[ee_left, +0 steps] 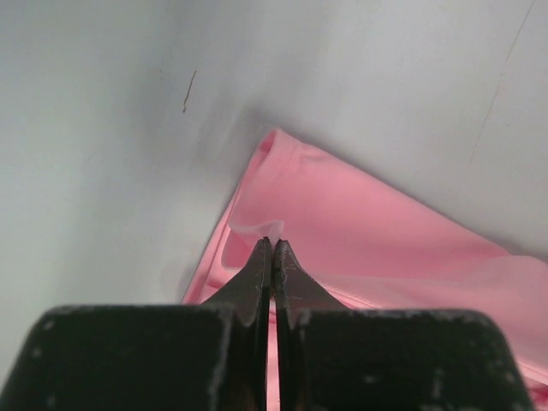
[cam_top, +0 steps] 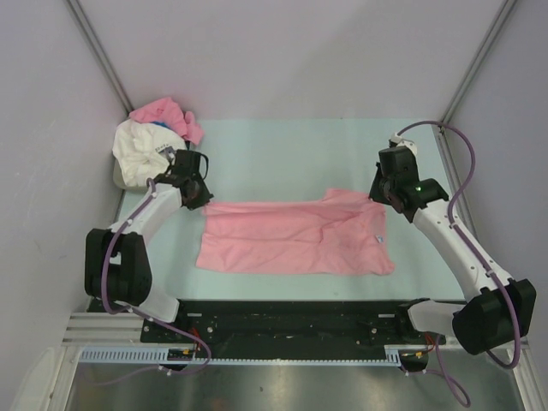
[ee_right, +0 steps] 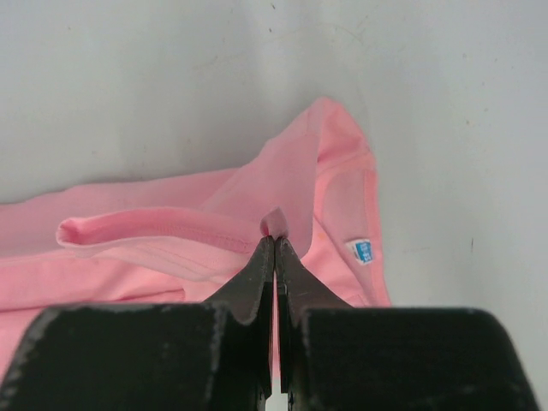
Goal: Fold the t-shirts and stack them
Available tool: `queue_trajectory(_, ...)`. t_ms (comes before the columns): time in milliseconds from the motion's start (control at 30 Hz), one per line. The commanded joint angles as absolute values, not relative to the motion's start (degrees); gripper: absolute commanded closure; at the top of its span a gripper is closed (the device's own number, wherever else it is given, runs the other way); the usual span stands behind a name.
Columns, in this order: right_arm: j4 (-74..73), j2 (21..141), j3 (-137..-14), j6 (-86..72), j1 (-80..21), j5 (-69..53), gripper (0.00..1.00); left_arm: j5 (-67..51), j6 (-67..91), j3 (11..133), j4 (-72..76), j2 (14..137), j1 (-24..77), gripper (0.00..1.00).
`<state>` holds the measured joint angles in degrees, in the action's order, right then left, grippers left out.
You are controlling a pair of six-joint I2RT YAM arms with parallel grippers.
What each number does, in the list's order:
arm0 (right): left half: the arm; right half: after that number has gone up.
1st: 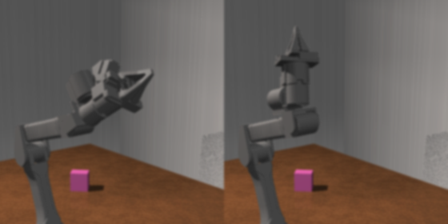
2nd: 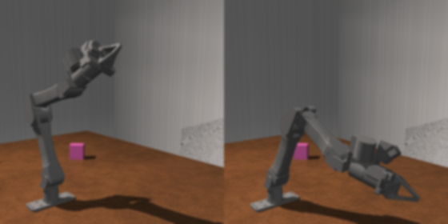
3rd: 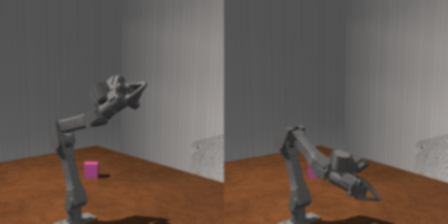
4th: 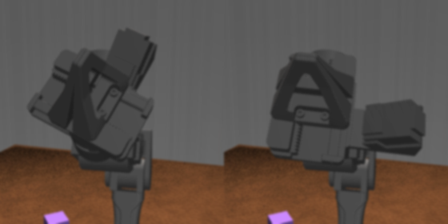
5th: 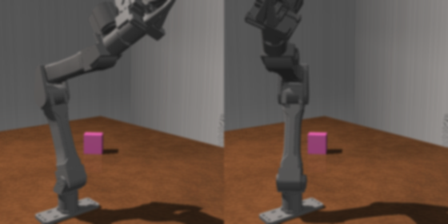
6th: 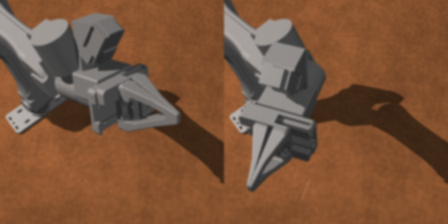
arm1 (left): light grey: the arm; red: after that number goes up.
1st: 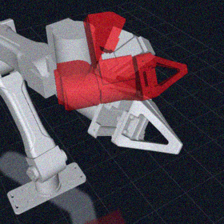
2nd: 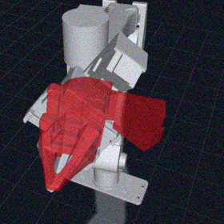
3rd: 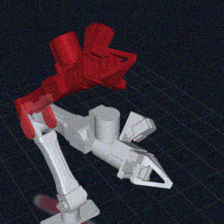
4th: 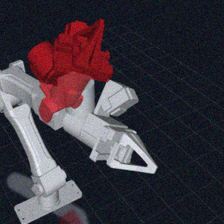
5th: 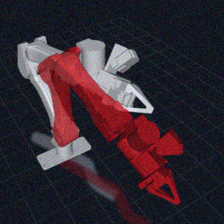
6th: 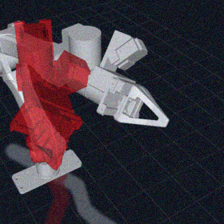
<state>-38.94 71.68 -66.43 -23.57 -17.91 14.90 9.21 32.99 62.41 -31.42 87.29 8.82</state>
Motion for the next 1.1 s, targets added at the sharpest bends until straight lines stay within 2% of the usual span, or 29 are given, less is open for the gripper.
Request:
queue_trajectory(0,-41.39,69.17,-63.46,-25.93,-19.07,18.37,1.00,11.25,33.13,59.16,-31.11,84.64,10.45,1.00)
queue_trajectory(500,-48.69,61.97,-53.80,-35.93,-22.76,18.45,1.00,13.09,34.98,48.52,-31.29,80.68,13.09,1.00)
queue_trajectory(567,-50.70,61.26,-52.91,-37.78,-23.99,18.81,1.00,13.18,35.24,48.43,-31.81,80.42,13.53,0.92)
queue_trajectory(600,-51.15,61.00,-51.78,-39.36,-24.43,18.72,1.00,14.40,35.51,48.08,-32.16,80.16,14.14,0.81)
queue_trajectory(633,-53.07,60.21,-51.33,-40.94,-24.87,19.76,0.99,14.76,36.46,47.90,-32.69,79.90,14.41,0.43)
queue_trajectory(700,-54.66,59.07,-49.67,-42.97,-26.79,19.95,0.80,15.03,37.00,47.29,-33.75,77.97,15.11,0.11)
queue_trajectory(733,-55.89,58.11,-49.31,-45.33,-27.68,21.26,0.65,15.29,37.26,47.02,-34.10,76.91,15.38,0.00)
queue_trajectory(767,-56.33,56.27,-48.87,-46.22,-28.64,21.88,0.36,15.12,37.44,46.93,-34.80,75.86,15.55,0.00)
queue_trajectory(833,-55.64,54.59,-48.95,-47.02,-30.23,23.02,0.08,14.68,37.44,47.28,-35.07,72.08,16.17,0.00)
queue_trajectory(867,-54.94,53.88,-48.87,-46.76,-30.23,23.29,0.01,14.16,37.35,48.33,-35.33,71.03,16.26,0.00)
queue_trajectory(1067,-44.49,61.42,-49.22,-41.67,-30.32,18.99,0.00,11.43,36.39,57.11,-37.09,70.66,17.93,0.00)
